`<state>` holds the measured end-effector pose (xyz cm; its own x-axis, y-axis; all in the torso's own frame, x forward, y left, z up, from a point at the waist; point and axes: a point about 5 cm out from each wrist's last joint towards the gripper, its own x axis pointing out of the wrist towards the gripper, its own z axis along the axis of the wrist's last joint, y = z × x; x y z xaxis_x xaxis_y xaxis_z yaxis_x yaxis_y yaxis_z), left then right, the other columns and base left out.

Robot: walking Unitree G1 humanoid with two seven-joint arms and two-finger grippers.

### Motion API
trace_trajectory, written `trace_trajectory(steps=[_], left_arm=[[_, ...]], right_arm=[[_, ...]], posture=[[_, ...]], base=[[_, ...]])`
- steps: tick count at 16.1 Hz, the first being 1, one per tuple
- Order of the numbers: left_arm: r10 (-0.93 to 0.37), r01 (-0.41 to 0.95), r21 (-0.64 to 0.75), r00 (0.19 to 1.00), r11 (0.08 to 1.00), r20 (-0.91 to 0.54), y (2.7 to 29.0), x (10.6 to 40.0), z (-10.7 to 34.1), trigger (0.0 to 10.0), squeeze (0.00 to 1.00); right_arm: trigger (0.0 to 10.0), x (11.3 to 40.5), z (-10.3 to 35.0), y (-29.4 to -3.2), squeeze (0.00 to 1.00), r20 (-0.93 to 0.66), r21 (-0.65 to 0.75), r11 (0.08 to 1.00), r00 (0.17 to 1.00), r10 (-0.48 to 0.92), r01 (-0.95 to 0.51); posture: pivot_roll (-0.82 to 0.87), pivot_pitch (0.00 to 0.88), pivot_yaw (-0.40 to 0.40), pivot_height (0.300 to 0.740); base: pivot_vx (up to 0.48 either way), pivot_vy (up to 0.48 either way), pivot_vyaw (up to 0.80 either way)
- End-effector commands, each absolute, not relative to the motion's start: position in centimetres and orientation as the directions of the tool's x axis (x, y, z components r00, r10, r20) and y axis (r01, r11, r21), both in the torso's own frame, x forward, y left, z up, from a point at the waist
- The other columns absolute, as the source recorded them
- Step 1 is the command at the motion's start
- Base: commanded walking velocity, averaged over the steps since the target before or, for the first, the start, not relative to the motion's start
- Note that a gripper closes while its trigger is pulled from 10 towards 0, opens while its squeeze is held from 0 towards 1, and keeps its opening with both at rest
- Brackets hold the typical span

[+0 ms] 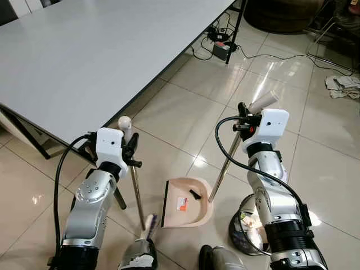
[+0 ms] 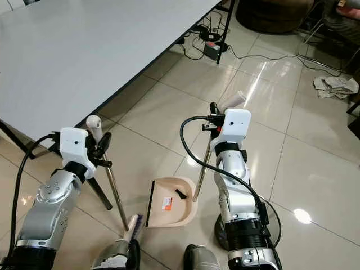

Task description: Sweep floor

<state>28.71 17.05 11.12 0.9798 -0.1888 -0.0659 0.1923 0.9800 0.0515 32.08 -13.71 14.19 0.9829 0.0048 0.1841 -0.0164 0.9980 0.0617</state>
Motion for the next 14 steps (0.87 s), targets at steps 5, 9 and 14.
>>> trace_trajectory(steps=[5,9,14], left_arm=[[-0.211,0.215,0.064,0.975,0.974,-0.069,16.6,29.6,11.3,10.0,0.0],[-0.215,0.22,0.068,0.974,0.973,-0.068,16.5,29.9,11.4,10.0,0.0],[-0.218,0.223,0.071,0.974,0.972,-0.067,16.7,30.0,11.3,10.0,0.0]], right_arm=[[10.0,32.1,14.5,-14.5,0.0,0.192,0.082,0.997,0.981,-0.03,0.015],[10.0,32.5,14.7,-14.8,0.0,0.196,0.078,0.997,0.98,-0.039,0.024],[10.0,32.3,14.5,-14.7,0.0,0.19,0.08,0.996,0.981,-0.041,0.026]], posture=[[0.05,0.064,0.019,0.74],[0.05,0.065,0.024,0.74],[0.05,0.057,0.024,0.74]], base=[[0.0,0.0,0.0],[-0.222,0.0,0.0],[-0.302,0.0,0.0]])
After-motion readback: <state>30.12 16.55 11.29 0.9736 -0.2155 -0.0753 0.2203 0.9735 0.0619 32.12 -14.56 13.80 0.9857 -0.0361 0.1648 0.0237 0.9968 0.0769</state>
